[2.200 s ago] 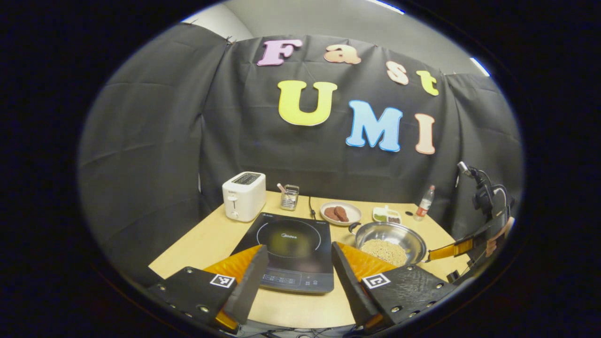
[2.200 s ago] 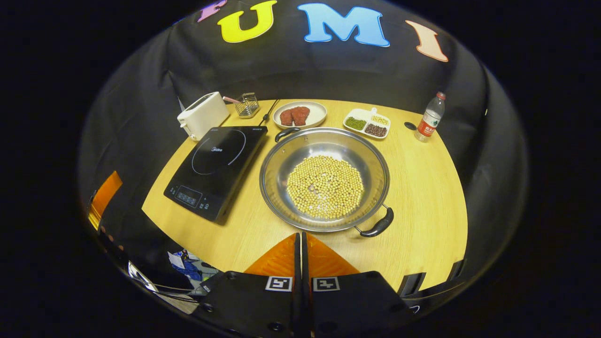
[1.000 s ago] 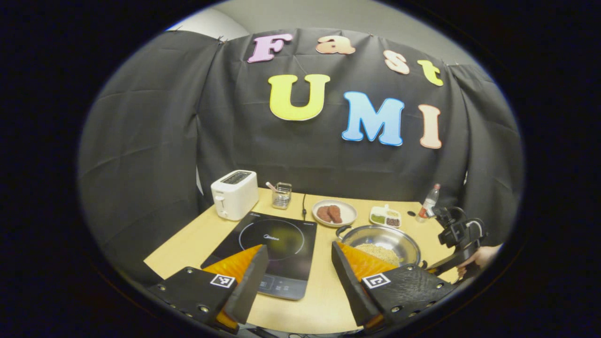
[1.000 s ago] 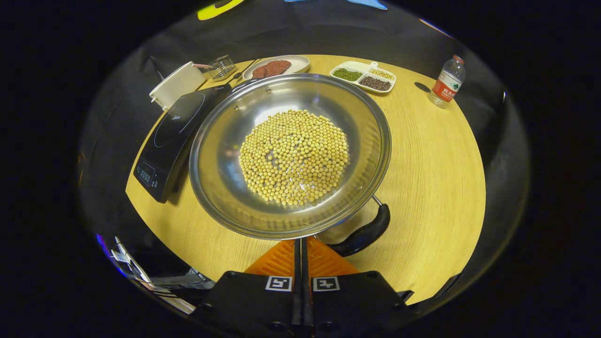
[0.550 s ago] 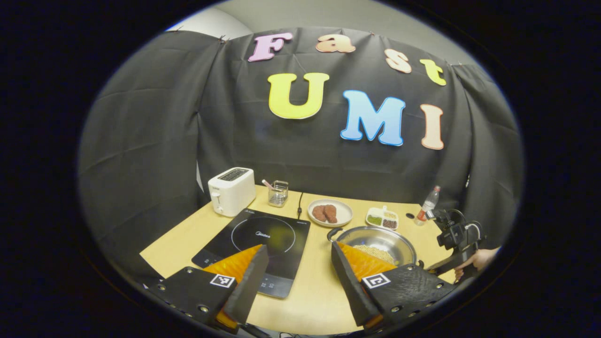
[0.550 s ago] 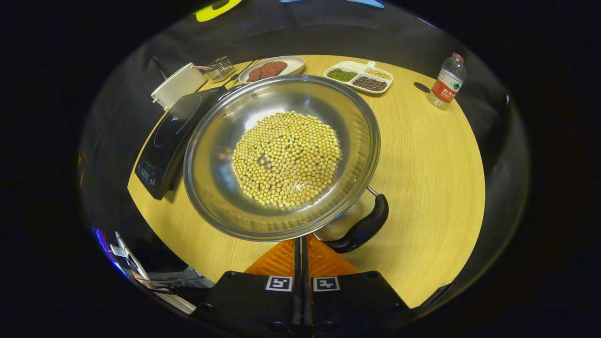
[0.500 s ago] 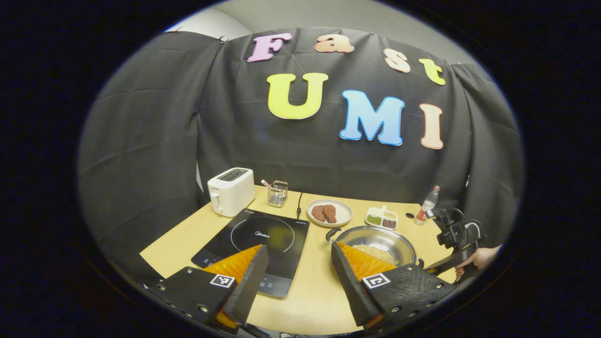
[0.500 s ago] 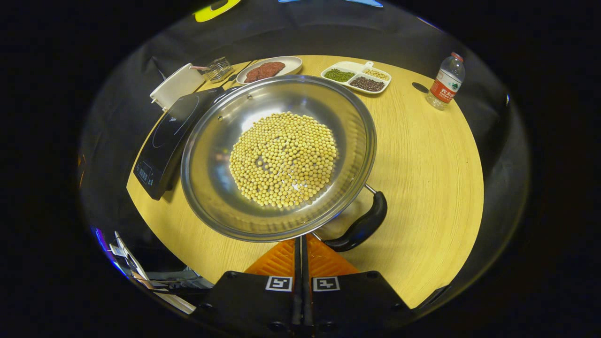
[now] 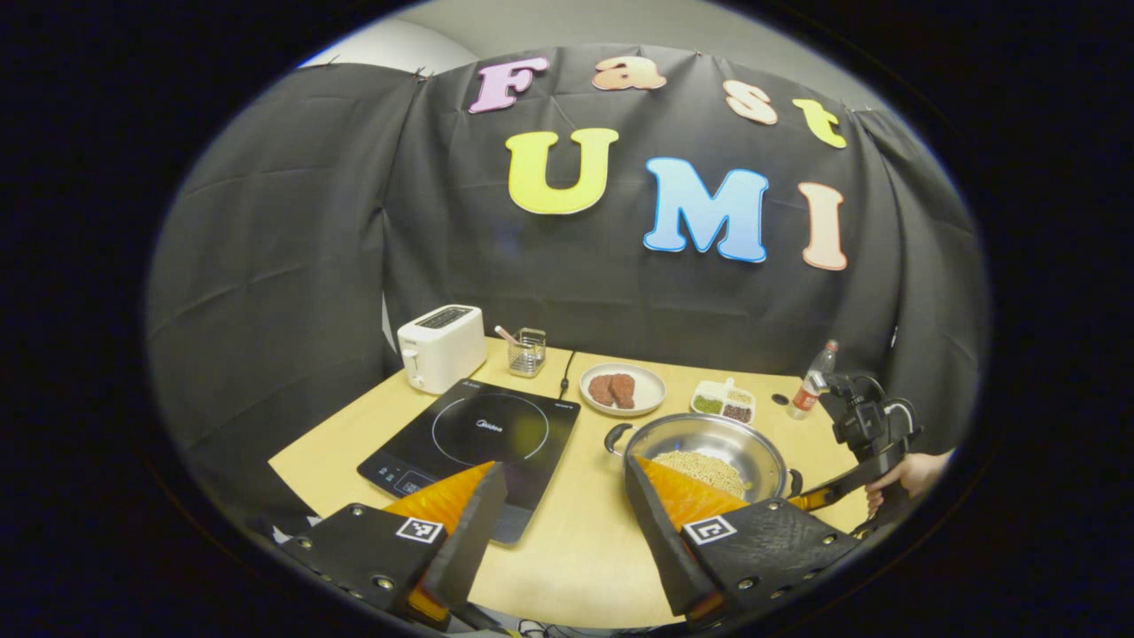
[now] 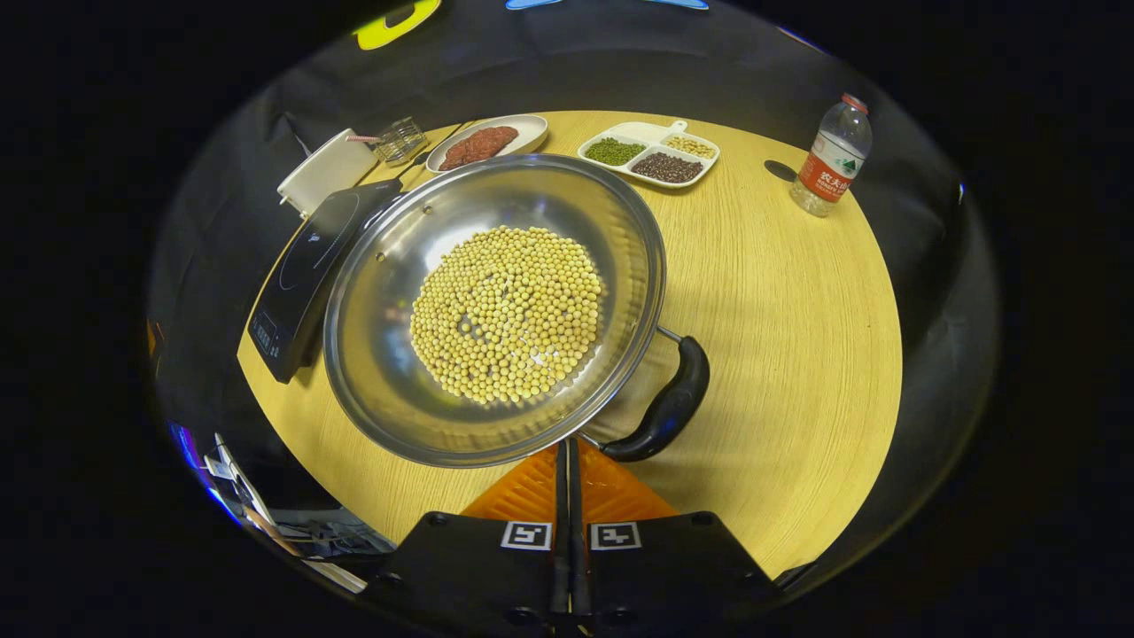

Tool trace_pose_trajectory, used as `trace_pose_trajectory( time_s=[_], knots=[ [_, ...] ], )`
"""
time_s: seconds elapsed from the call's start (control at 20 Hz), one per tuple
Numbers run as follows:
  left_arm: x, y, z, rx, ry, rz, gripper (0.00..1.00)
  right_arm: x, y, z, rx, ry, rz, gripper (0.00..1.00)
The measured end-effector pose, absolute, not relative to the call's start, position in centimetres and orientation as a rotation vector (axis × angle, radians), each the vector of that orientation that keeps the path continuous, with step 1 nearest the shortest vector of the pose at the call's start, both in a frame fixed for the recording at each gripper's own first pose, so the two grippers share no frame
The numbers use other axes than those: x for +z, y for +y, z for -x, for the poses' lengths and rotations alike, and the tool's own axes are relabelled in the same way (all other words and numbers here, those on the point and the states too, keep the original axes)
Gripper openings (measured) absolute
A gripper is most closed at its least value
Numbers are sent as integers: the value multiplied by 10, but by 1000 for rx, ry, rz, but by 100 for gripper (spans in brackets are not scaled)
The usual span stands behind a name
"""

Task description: First push the handle of the pot to place it horizontally, then grasp the pot with both hands and set it on the induction cooktop.

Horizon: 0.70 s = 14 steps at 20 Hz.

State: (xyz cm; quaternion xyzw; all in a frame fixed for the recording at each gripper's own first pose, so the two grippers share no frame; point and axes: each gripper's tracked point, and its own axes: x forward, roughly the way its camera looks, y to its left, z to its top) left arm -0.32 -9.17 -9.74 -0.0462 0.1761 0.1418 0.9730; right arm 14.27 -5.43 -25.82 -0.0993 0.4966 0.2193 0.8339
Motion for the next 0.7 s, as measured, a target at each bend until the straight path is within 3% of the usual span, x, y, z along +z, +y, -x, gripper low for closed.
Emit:
trace_pose_trajectory(
  time_s=[0.25,0.7],
  knots=[
    [-89,-110,5,338,348,110,80,-257,-60,-156,489,1035,189,2],
    [-96,-121,1,313,362,105,83,-253,-65,-182,395,1012,126,2]
  ],
)
